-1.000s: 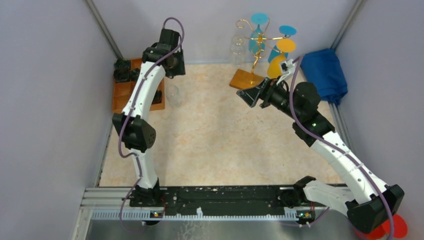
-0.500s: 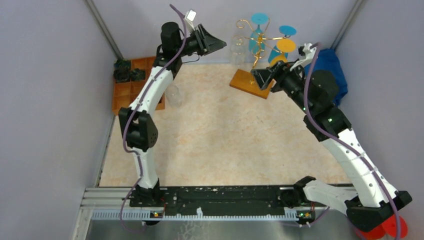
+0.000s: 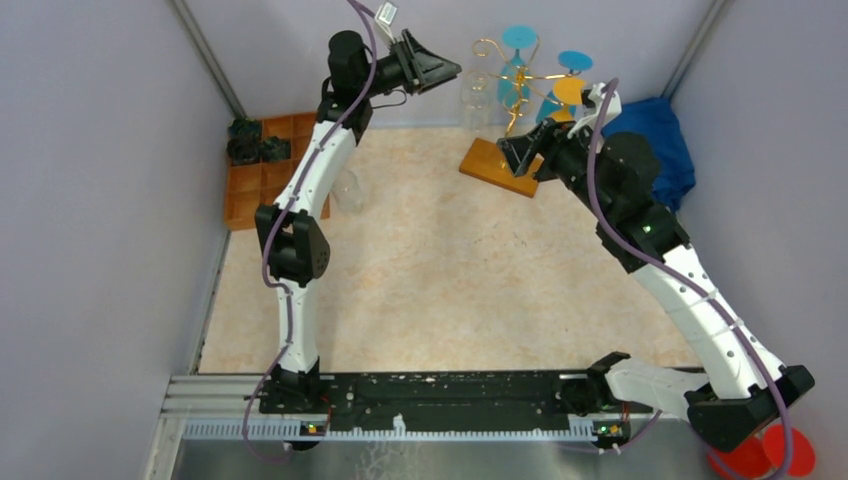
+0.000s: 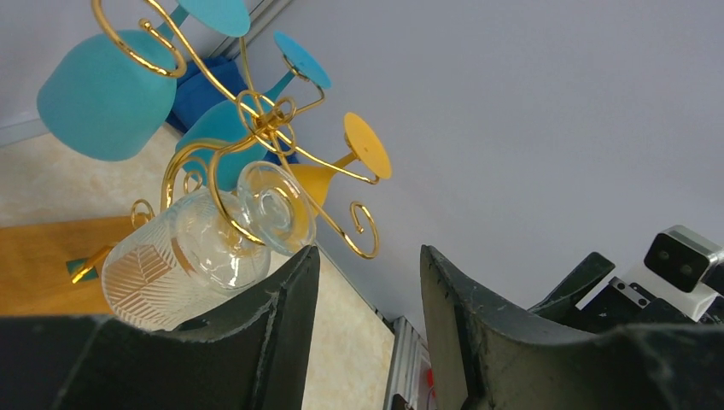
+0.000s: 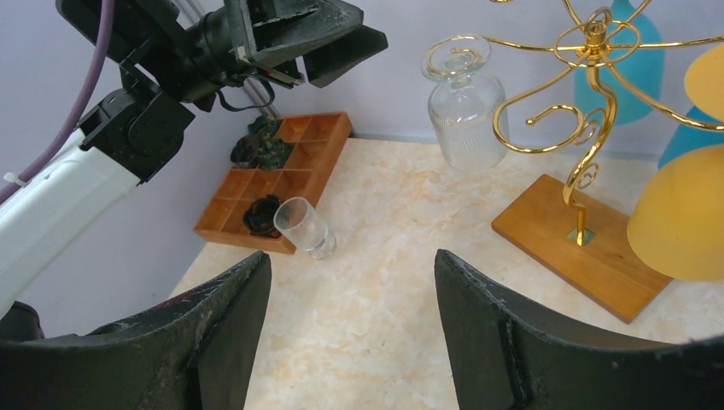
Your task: Take the wine glass off the wine glass rack
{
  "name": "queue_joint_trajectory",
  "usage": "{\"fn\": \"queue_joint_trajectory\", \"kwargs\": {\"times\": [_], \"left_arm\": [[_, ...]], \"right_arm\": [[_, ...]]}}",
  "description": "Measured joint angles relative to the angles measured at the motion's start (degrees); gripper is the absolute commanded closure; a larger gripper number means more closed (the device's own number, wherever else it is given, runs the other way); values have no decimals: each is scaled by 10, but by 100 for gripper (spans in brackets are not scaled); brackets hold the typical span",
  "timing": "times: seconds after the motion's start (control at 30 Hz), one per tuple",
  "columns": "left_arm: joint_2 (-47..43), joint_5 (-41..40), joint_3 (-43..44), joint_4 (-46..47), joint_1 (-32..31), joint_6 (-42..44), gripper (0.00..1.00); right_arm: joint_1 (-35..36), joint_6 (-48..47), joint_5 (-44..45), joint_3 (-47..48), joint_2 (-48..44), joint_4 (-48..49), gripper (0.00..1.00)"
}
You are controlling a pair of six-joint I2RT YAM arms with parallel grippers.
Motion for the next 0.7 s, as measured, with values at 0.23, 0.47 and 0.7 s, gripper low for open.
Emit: {"fn": "queue_joint_trajectory", "kwargs": {"times": [0.23,0.47,0.7], "left_arm": [[4,-1,9,3,0,-2,47],[6,-3,9,-6,-2,9,47],[5,-7,4,-20,-9,33,48]], "right_arm": [[0,1,2,0,2,0,34],[-12,4,-9,111,119,-4,40],[-27,22,-36,224,248,-1,50]]}}
